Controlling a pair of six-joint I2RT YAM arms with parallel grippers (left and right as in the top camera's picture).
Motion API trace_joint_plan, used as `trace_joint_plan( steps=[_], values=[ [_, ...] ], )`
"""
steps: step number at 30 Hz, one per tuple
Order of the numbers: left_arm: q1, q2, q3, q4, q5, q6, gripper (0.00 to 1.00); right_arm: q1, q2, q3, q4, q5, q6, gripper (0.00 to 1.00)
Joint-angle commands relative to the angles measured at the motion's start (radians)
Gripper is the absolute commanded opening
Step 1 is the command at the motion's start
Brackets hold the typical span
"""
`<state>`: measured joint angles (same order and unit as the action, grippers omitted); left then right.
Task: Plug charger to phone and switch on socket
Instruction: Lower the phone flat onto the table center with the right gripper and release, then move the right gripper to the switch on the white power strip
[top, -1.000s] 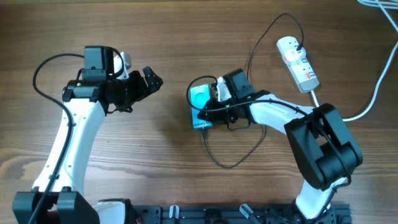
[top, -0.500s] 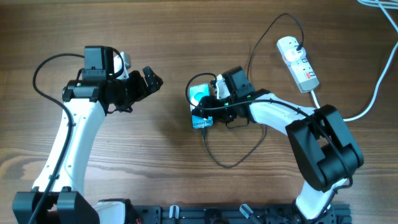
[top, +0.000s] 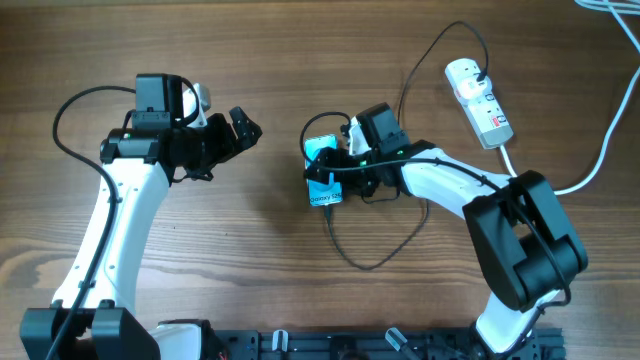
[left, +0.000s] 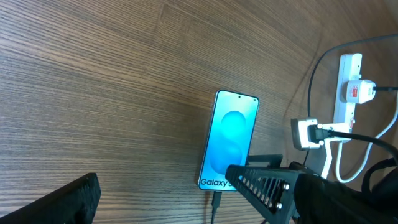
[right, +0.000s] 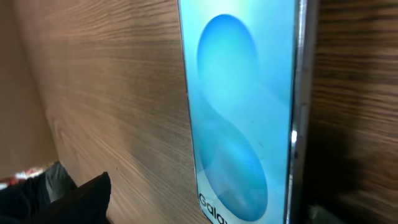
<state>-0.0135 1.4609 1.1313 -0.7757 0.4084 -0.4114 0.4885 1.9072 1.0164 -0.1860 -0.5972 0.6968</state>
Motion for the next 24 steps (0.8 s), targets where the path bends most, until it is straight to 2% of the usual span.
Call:
trace_joint_plan(
  steps=[1,3,9,16,19,24],
  values=[
    [0.003,-0.008,0.0,0.0,-0.01,0.019,1.0,-0.005,0.051,-0.04,-0.047,0.164,0.044,0.94],
    [0.003,-0.008,0.0,0.0,-0.01,0.019,1.0,-0.006,0.05,-0.038,-0.056,0.164,0.045,1.0],
    [0.003,-0.008,0.0,0.0,-0.01,0.019,1.0,-0.006,0.044,0.019,-0.183,0.211,0.035,1.0],
    [0.003,-0.008,0.0,0.0,-0.01,0.019,1.0,-0.009,0.044,0.14,-0.335,0.218,-0.089,1.0],
    [0.003,-0.008,0.0,0.0,-0.01,0.019,1.0,-0.023,0.043,0.253,-0.455,0.224,-0.163,1.0],
    [0.003,-0.008,0.0,0.0,-0.01,0.019,1.0,-0.068,0.043,0.538,-0.785,0.308,-0.323,1.0]
  ],
)
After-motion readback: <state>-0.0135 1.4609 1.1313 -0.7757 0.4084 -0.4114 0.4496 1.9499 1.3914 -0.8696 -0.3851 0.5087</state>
